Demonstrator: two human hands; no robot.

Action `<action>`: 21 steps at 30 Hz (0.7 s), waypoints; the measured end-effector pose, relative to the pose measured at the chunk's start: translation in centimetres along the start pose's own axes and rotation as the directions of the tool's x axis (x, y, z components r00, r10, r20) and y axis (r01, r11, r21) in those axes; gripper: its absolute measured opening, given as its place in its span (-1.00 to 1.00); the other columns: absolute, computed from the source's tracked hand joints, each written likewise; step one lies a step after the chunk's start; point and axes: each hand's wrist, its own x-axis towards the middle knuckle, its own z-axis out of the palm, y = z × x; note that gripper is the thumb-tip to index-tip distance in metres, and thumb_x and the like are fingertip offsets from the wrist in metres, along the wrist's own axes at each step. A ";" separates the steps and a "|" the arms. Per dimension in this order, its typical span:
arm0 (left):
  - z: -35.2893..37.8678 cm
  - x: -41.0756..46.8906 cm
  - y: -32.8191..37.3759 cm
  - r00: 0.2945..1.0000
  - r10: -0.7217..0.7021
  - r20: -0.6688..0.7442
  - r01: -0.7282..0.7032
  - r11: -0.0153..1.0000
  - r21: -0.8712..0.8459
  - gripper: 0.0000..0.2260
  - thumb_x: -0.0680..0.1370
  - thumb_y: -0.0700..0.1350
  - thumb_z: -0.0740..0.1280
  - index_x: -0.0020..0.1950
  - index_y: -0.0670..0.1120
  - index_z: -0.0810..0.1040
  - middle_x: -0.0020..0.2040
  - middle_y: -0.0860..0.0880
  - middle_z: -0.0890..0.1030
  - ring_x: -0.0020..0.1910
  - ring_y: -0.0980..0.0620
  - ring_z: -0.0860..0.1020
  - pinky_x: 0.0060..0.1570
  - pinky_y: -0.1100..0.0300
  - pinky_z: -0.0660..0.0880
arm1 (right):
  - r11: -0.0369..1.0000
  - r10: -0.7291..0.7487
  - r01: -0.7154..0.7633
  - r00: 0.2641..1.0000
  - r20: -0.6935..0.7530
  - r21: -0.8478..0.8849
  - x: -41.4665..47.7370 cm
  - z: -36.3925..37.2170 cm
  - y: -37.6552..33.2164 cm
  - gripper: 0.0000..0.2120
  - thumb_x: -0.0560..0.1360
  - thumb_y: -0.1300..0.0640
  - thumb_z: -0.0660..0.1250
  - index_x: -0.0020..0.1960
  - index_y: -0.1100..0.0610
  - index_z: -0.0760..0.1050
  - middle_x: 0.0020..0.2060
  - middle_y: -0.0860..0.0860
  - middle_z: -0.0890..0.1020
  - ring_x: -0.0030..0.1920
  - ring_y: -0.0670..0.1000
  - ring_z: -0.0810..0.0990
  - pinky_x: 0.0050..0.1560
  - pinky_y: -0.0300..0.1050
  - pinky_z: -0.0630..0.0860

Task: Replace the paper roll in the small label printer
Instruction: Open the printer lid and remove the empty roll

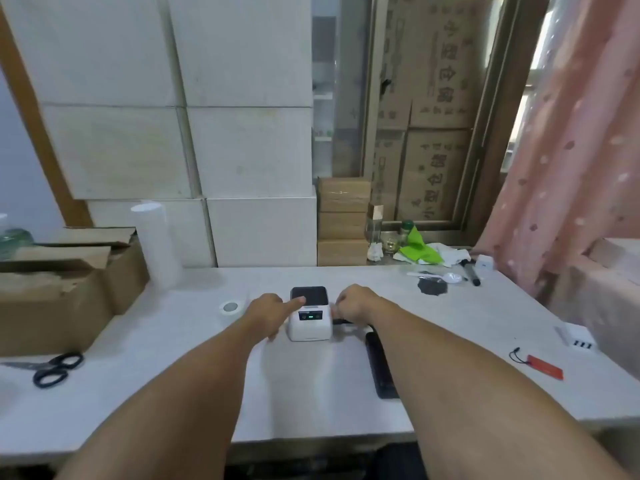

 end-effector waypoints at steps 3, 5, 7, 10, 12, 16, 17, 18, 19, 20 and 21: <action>0.1 0.2 -0.5 0.998 -0.030 0.057 0.038 0.990 -0.139 -0.37 0.49 0.30 0.40 -0.01 -0.32 0.59 -0.19 -0.23 0.65 -0.51 -0.06 0.48 -0.36 0.19 0.45 | 0.997 0.001 -0.001 1.000 0.001 0.083 0.8 0.2 0.1 -0.65 0.33 0.04 0.41 0.06 0.14 0.70 0.03 0.10 0.69 0.06 0.14 0.66 0.18 0.07 0.62; 0.5 0.5 -1.1 0.996 -0.028 0.082 0.041 0.985 -0.165 -0.43 0.46 0.28 0.45 -0.11 -0.28 0.58 -0.32 -0.20 0.57 -0.54 -0.04 0.47 -0.45 0.24 0.39 | 0.994 0.006 -0.006 1.000 -0.001 0.111 1.5 0.4 0.0 -0.69 0.37 0.13 0.40 0.07 0.17 0.71 0.05 0.12 0.71 0.09 0.14 0.67 0.19 0.06 0.63; 0.9 0.6 -1.4 0.997 0.006 0.082 0.011 0.978 -0.208 -0.42 0.43 0.24 0.49 -0.09 -0.34 0.61 -0.39 -0.16 0.53 -0.51 -0.03 0.47 -0.41 0.21 0.41 | 0.991 0.004 -0.002 1.000 -0.018 0.135 2.2 0.8 0.2 -0.72 0.41 0.22 0.38 0.09 0.20 0.72 0.06 0.14 0.71 0.11 0.16 0.67 0.20 0.07 0.62; 0.8 0.7 -1.8 0.995 0.047 0.093 -0.021 0.964 -0.265 -0.50 0.44 0.17 0.53 -0.07 -0.31 0.66 -0.40 -0.13 0.50 -0.49 -0.01 0.45 -0.36 0.15 0.43 | 0.987 0.010 -0.006 1.000 -0.028 0.160 2.9 1.2 0.5 -0.74 0.45 0.24 0.39 0.10 0.24 0.72 0.07 0.16 0.72 0.15 0.17 0.66 0.24 0.07 0.61; 0.8 0.8 -2.0 0.994 0.063 0.092 -0.034 0.956 -0.291 -0.53 0.44 0.16 0.53 -0.08 -0.29 0.67 -0.41 -0.12 0.50 -0.50 0.00 0.44 -0.37 0.17 0.42 | 0.988 -0.009 0.012 1.000 -0.018 0.152 3.2 1.2 0.6 -0.73 0.48 0.20 0.41 0.12 0.27 0.70 0.10 0.18 0.72 0.18 0.17 0.66 0.26 0.06 0.58; 1.0 0.7 -2.4 0.993 0.086 0.083 -0.054 0.941 -0.334 -0.62 0.42 0.17 0.54 -0.07 -0.16 0.75 -0.41 -0.10 0.48 -0.44 -0.01 0.44 -0.33 0.15 0.42 | 0.992 -0.045 0.043 0.999 0.010 0.119 3.4 1.1 0.8 -0.74 0.52 0.19 0.41 0.15 0.26 0.69 0.14 0.17 0.71 0.08 0.12 0.65 0.25 -0.01 0.57; 1.0 0.7 -2.4 0.992 0.094 0.086 -0.059 0.937 -0.344 -0.65 0.43 0.15 0.54 -0.08 -0.14 0.76 -0.40 -0.09 0.47 -0.42 -0.02 0.44 -0.33 0.14 0.42 | 0.992 -0.046 0.045 0.999 0.005 0.117 3.5 1.1 0.9 -0.77 0.51 0.21 0.41 0.13 0.25 0.71 0.11 0.17 0.72 0.06 0.11 0.65 0.24 0.00 0.58; 1.0 0.6 -2.3 0.991 0.096 0.091 -0.058 0.933 -0.355 -0.69 0.44 0.13 0.55 -0.10 -0.13 0.76 -0.40 -0.08 0.47 -0.40 -0.03 0.44 -0.34 0.14 0.42 | 0.993 -0.046 0.046 0.999 -0.006 0.112 3.5 1.2 0.9 -0.79 0.50 0.23 0.41 0.09 0.23 0.73 0.08 0.17 0.73 0.08 0.12 0.66 0.23 0.02 0.58; 1.0 0.5 -2.3 0.990 0.099 0.098 -0.057 0.929 -0.366 -0.72 0.45 0.11 0.55 -0.12 -0.12 0.76 -0.40 -0.08 0.46 -0.38 -0.04 0.43 -0.35 0.14 0.42 | 0.993 -0.048 0.050 0.999 -0.017 0.111 3.4 1.2 0.9 -0.81 0.49 0.23 0.41 0.05 0.20 0.74 0.03 0.15 0.74 0.10 0.13 0.67 0.22 0.02 0.59; 1.0 0.4 -2.2 0.990 0.097 0.102 -0.052 0.927 -0.371 -0.74 0.45 0.09 0.55 -0.16 -0.10 0.75 -0.41 -0.07 0.46 -0.38 -0.04 0.43 -0.36 0.15 0.41 | 0.993 -0.055 0.057 0.998 -0.023 0.106 3.4 1.3 0.9 -0.81 0.48 0.23 0.40 0.03 0.16 0.75 0.00 0.13 0.74 0.09 0.14 0.67 0.20 0.02 0.60; 1.0 0.4 -2.1 0.990 0.093 0.104 -0.049 0.927 -0.372 -0.77 0.46 0.08 0.55 -0.21 -0.08 0.74 -0.42 -0.07 0.46 -0.39 -0.03 0.43 -0.37 0.16 0.41 | 0.994 -0.059 0.061 0.998 -0.025 0.091 3.2 1.2 0.8 -0.81 0.47 0.22 0.39 0.01 0.13 0.75 -0.03 0.11 0.74 0.07 0.13 0.66 0.18 0.02 0.61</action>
